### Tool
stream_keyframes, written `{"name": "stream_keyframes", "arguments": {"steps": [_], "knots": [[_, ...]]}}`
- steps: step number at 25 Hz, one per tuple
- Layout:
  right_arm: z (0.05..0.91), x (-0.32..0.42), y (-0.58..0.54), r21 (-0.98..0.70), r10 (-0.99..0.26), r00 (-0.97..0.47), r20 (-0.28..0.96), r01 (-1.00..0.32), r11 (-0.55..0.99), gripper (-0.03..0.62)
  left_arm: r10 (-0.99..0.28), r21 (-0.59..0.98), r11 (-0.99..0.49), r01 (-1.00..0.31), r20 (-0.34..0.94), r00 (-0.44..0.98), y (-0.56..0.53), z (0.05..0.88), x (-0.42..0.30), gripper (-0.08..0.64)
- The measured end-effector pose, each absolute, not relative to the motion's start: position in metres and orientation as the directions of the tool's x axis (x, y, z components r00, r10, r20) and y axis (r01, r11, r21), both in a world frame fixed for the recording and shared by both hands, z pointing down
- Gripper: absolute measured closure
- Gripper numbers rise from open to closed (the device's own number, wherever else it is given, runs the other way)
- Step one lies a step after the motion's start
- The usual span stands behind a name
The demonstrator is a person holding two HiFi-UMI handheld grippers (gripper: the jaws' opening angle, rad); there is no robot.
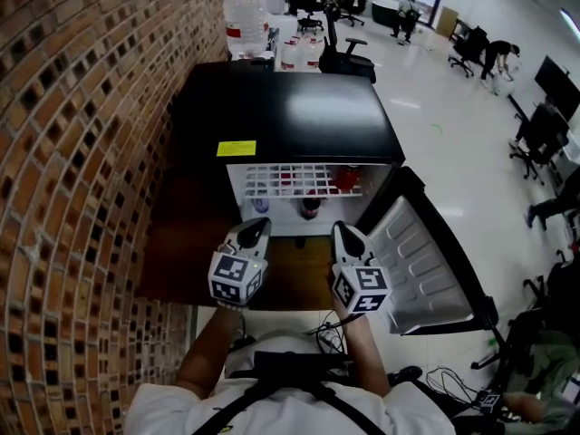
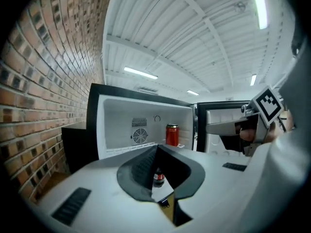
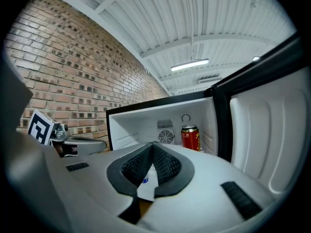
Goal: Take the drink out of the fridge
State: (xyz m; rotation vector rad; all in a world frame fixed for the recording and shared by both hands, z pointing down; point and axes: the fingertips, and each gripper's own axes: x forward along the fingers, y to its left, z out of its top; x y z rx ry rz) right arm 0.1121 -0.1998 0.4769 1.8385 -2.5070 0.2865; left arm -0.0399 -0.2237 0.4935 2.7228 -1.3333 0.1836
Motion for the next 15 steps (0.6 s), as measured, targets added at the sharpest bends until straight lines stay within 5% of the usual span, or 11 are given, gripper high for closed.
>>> {"name": "stream_keyframes", "arguments": {"steps": [15], "knots": [[0.469,0.113,-0.199,-0.089,-0.95,-0.291,0.114,-0.955,0.282,0.577,-0.745,0.103,-0.646,-0.757,0.134,0.654,-0.222,0.474,-0.013,0.557]]}}
